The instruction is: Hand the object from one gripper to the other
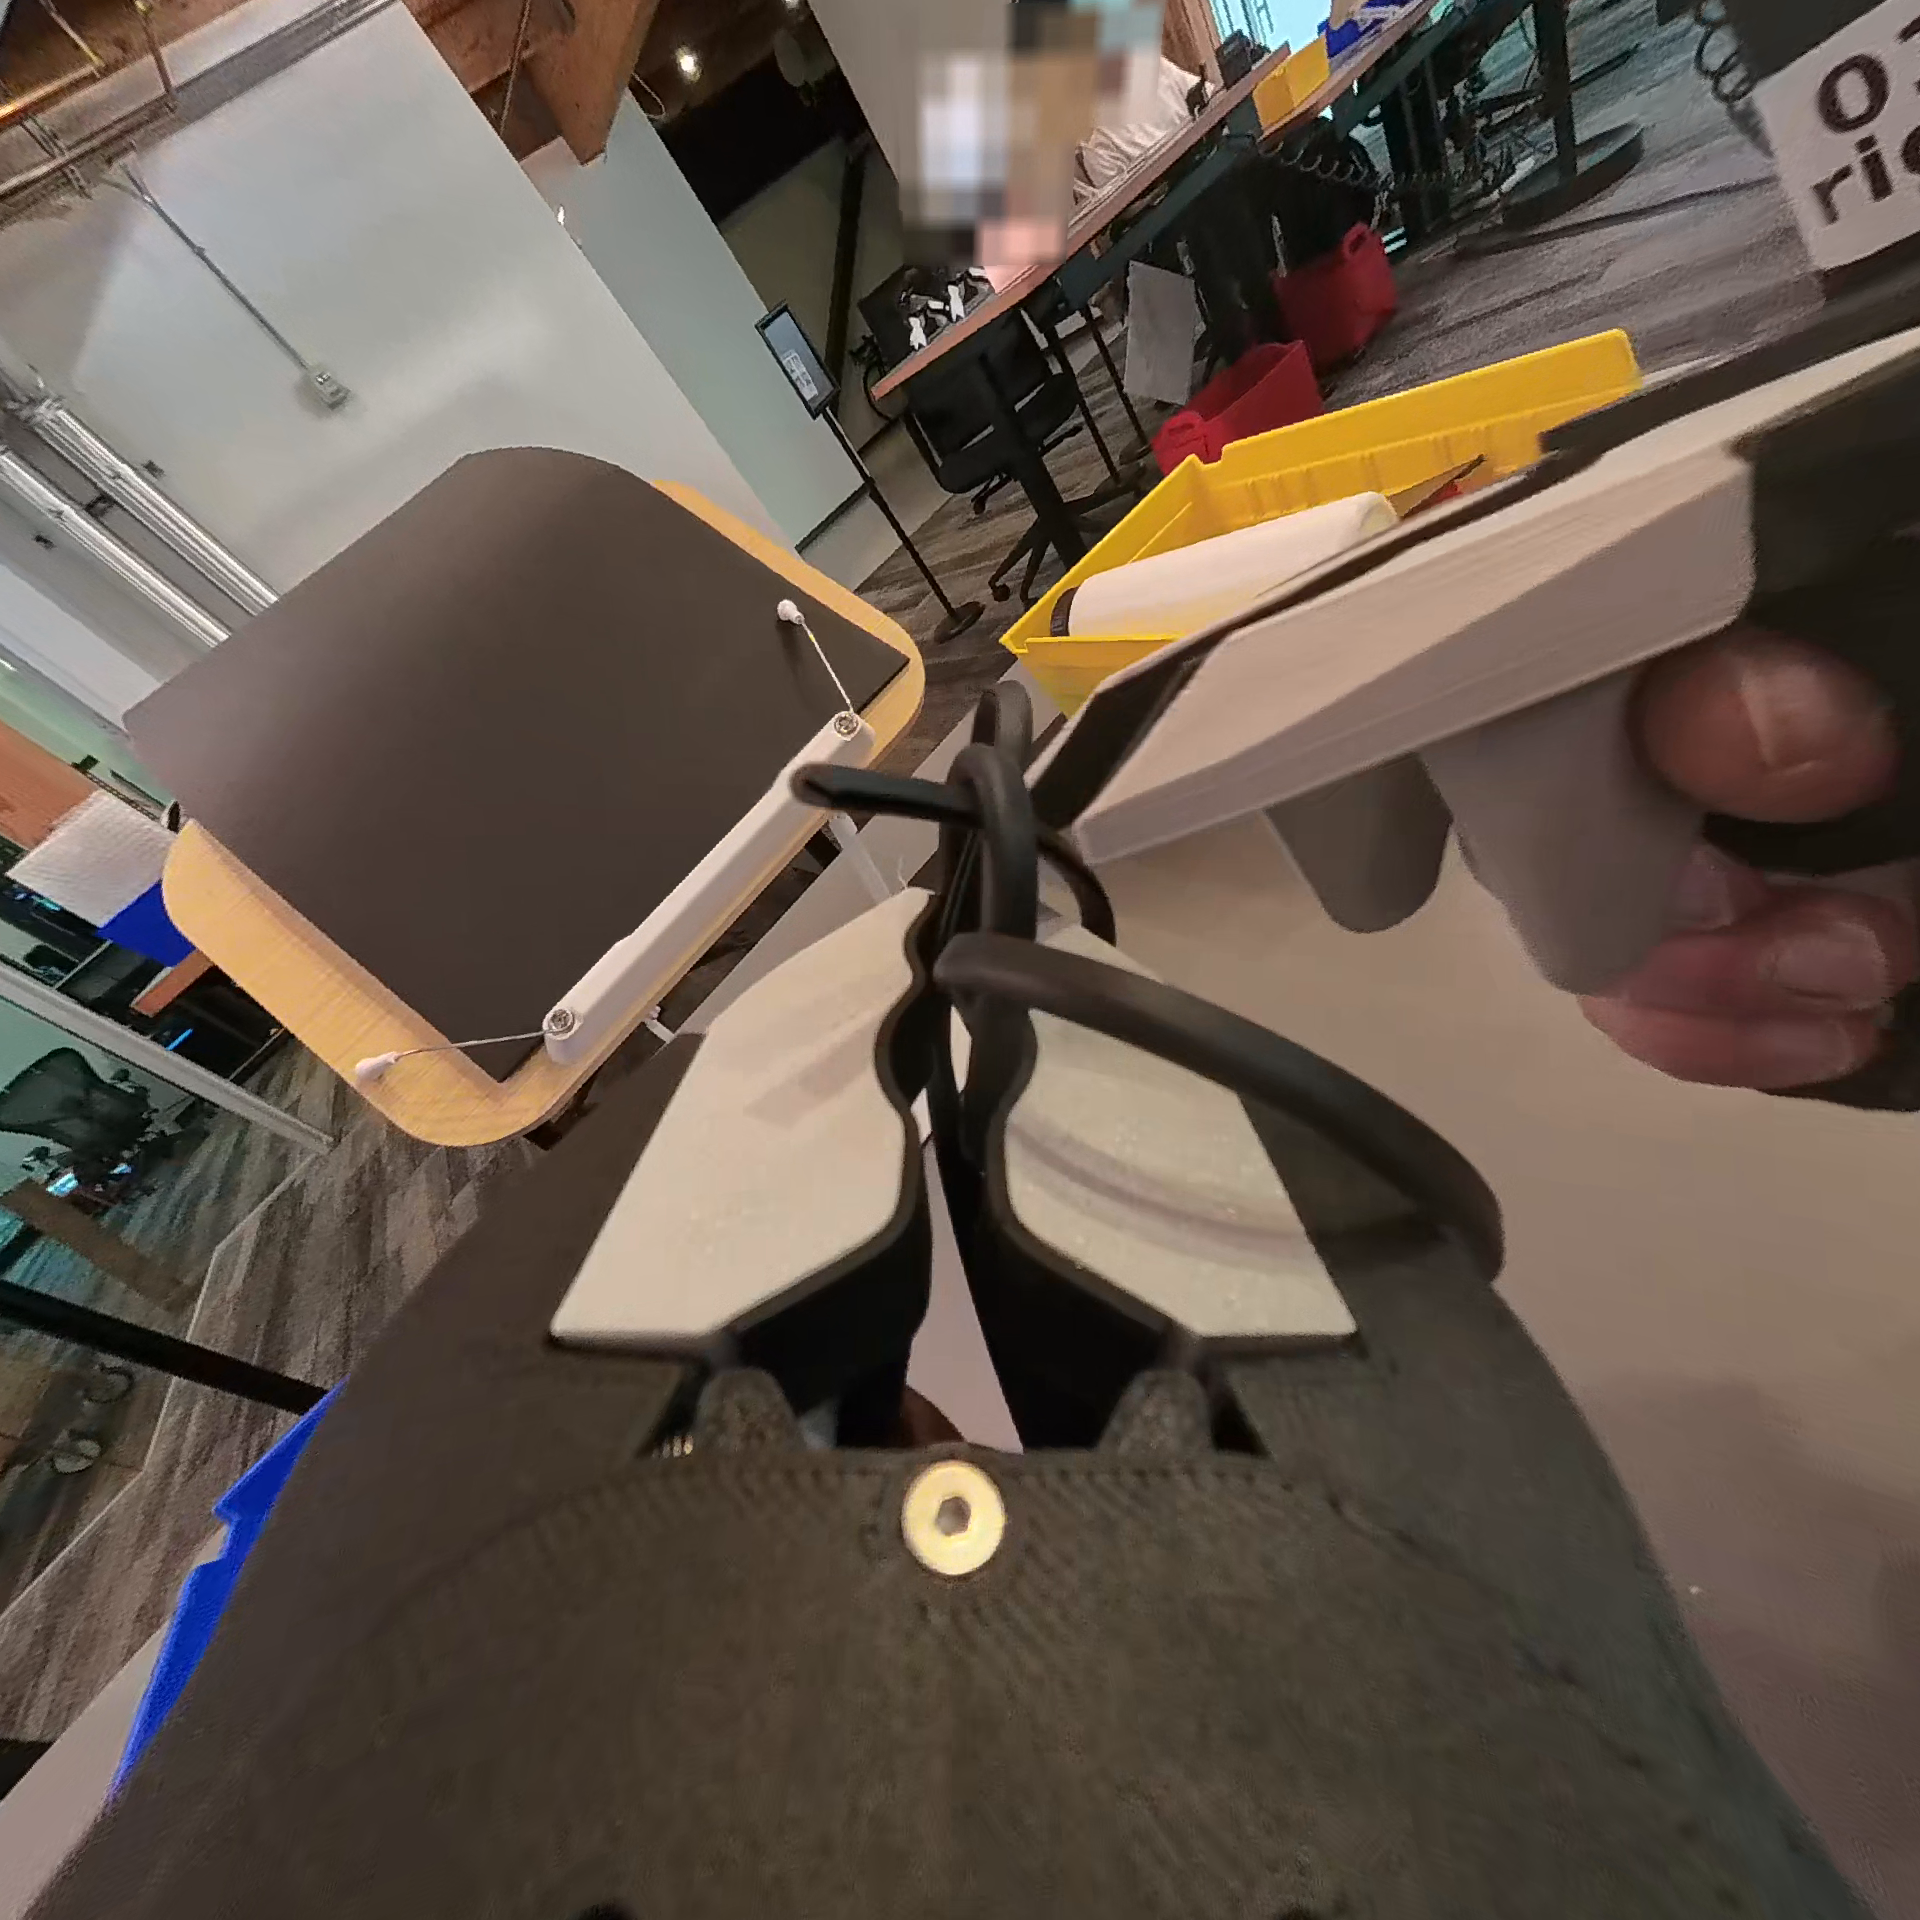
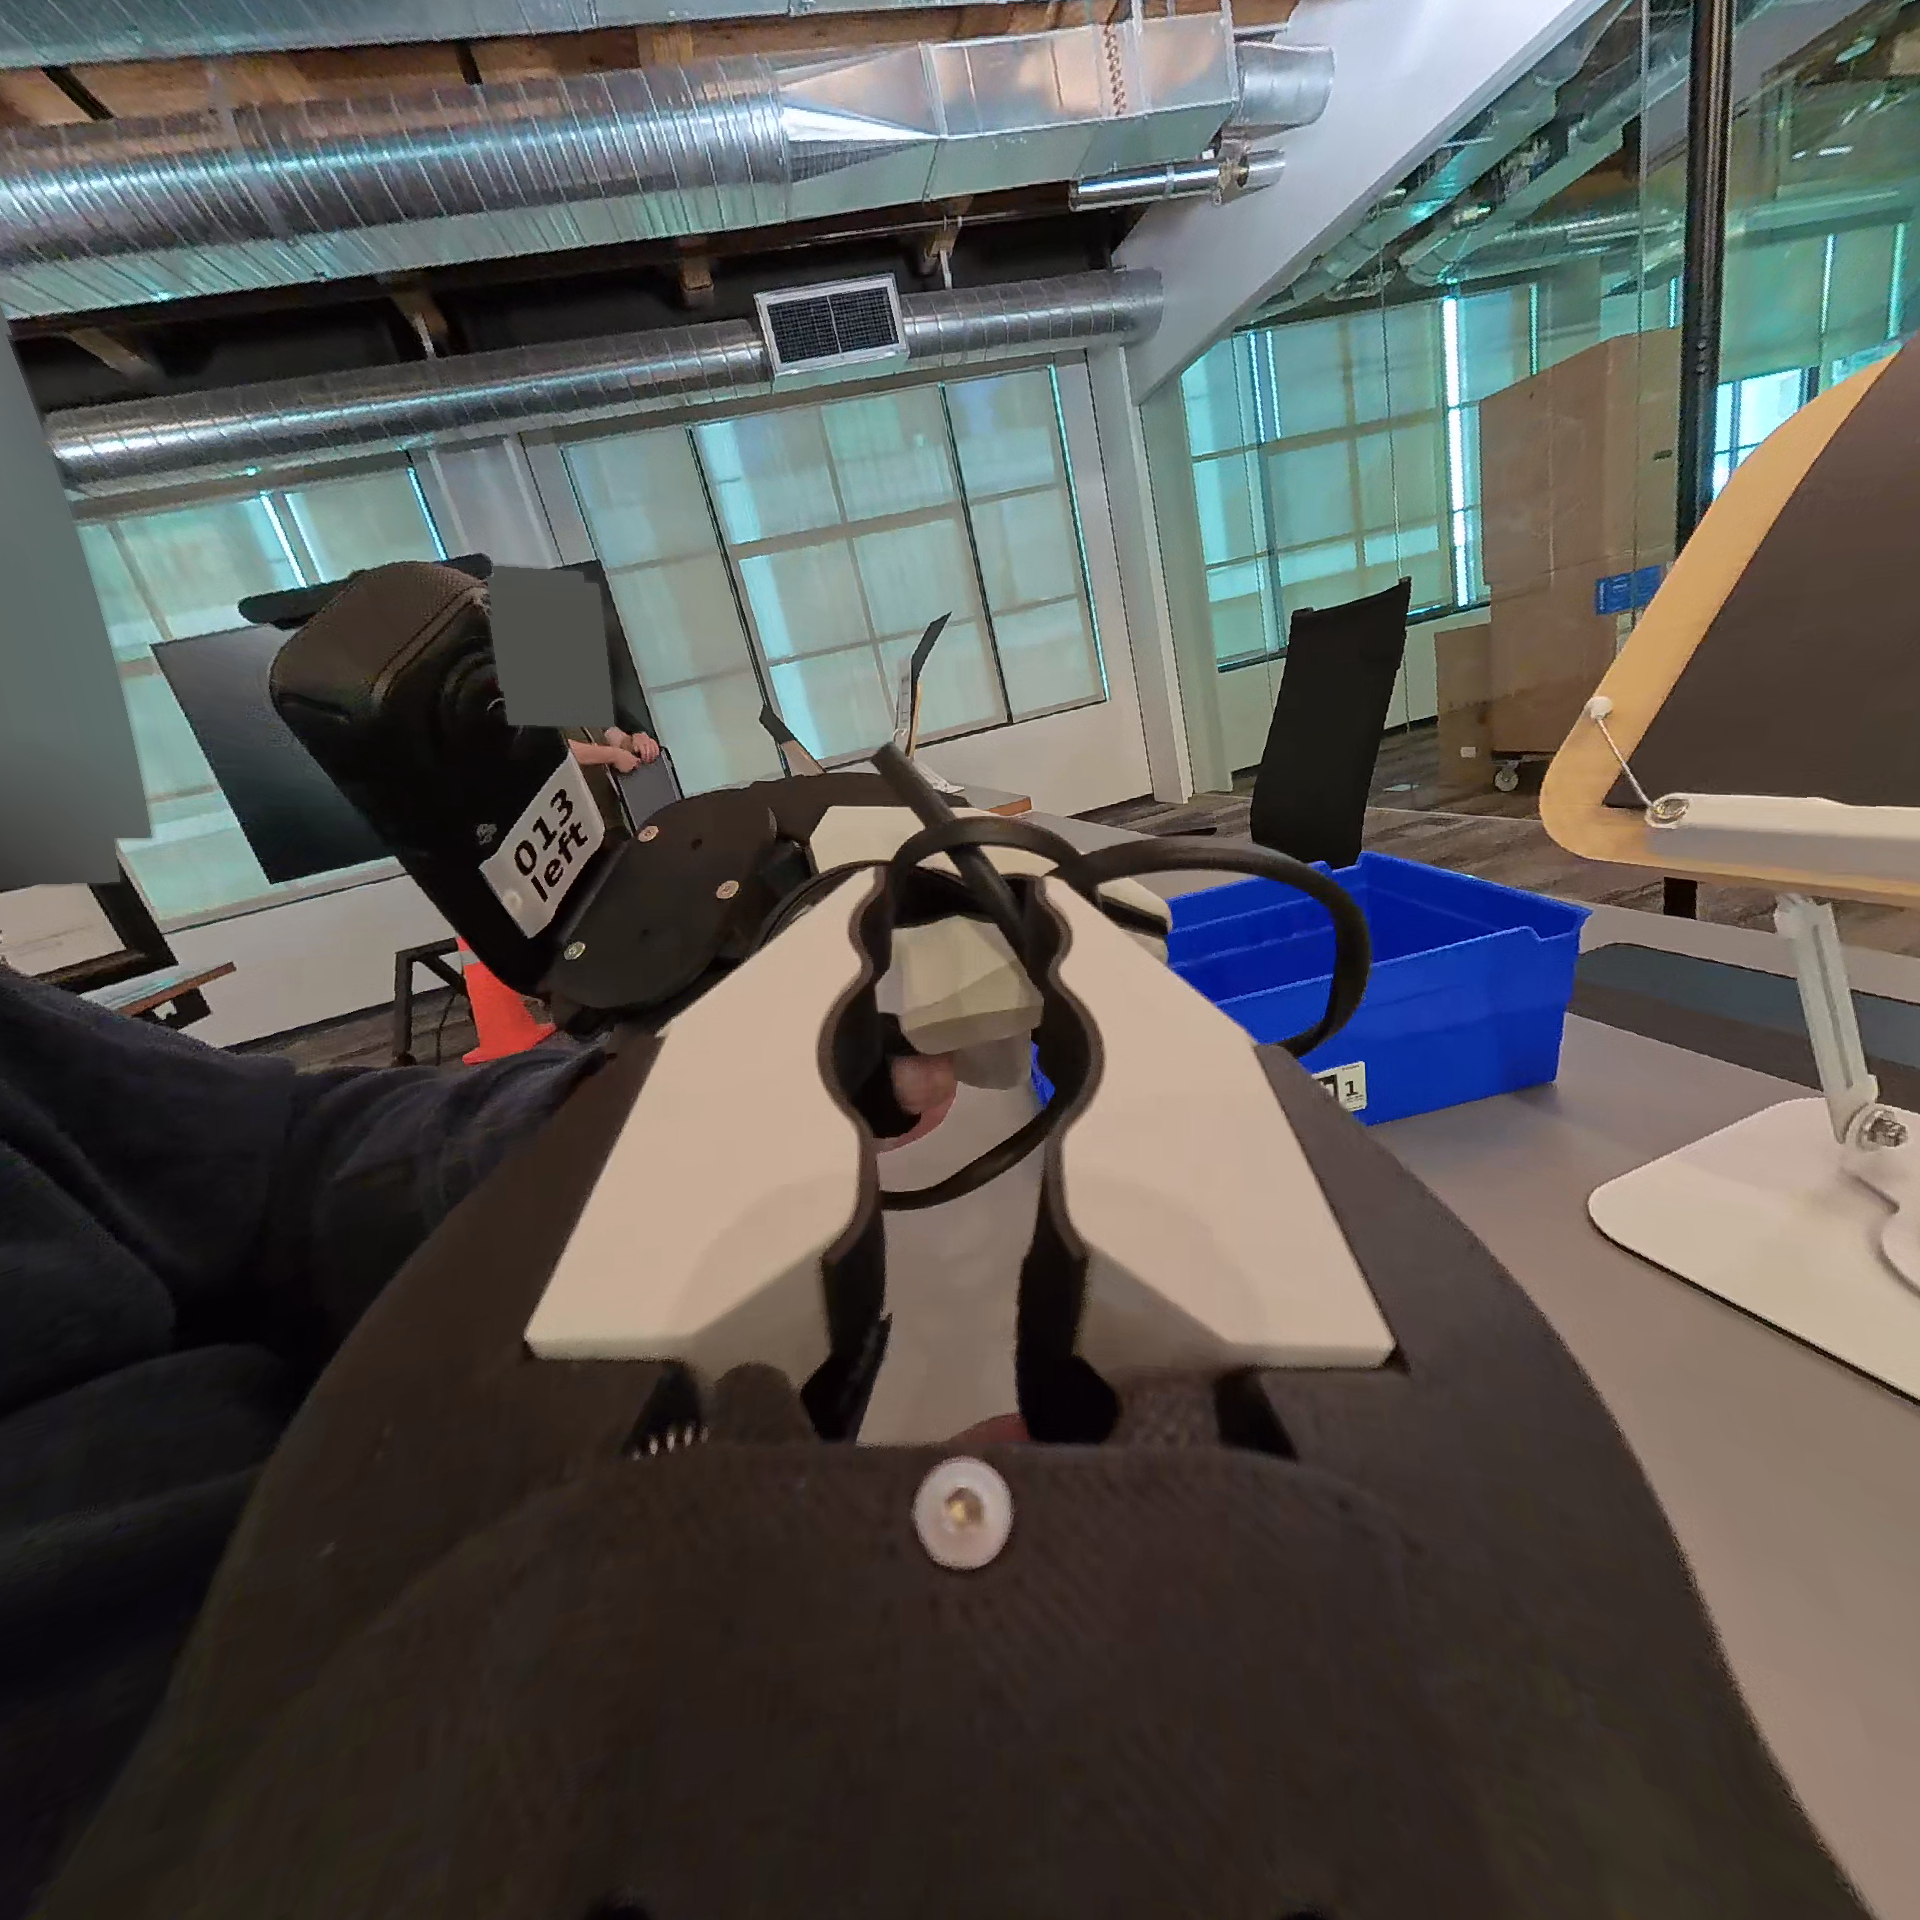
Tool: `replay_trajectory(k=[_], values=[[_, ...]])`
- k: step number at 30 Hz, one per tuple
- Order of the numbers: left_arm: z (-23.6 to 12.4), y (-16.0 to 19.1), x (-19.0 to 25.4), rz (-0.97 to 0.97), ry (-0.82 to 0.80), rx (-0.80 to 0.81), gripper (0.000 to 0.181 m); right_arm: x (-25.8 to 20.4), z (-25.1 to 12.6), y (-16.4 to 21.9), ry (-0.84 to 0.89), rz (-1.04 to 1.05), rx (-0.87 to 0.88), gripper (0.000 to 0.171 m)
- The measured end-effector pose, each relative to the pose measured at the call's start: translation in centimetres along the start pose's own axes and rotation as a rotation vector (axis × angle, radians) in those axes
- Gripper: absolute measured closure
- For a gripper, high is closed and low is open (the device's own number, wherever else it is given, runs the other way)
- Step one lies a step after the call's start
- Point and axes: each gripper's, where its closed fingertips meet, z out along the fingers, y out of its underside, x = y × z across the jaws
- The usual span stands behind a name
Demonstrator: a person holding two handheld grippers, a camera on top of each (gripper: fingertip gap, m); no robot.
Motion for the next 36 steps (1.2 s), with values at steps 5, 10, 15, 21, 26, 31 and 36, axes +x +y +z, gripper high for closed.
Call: replay_trajectory(k=[5,10,15,21,26,31,36], values=[[0.0,0.1,-0.1,0.052,-0.02,-0.007,0.177,-0.2,-1.2,-0.6,0.052,-0.153,-0.032,0.146],[0.1,0.2,0.0,0.139,-0.039,-0.031,0.178,-0.8,-0.6,-2.0,0.107,-0.472,-0.119,0.148],[0.1,0.0,0.2,0.217,-0.056,-0.049,0.178,-0.5,0.9,-0.3,0.065,-0.551,-0.299,0.16],[0.2,0.4,0.3,0.248,-0.059,-0.064,0.178,0.0,0.6,-1.3,0.117,-0.581,-0.283,0.17],[-0.2,-0.2,0.2,0.216,-0.012,-0.014,0.178,1.0,-1.2,-2.8,0.119,-0.452,-0.217,0.17],[-0.6,-0.9,1.4,0.217,0.1,0.024,0.177,1.8,-2.6,-3.1,0.096,-0.302,-0.15,0.171],[-1.5,-1.6,3.4,0.063,0.284,0.107,0.173,2.1,-3.6,-3.1,0.054,-0.156,-0.075,0.171]])
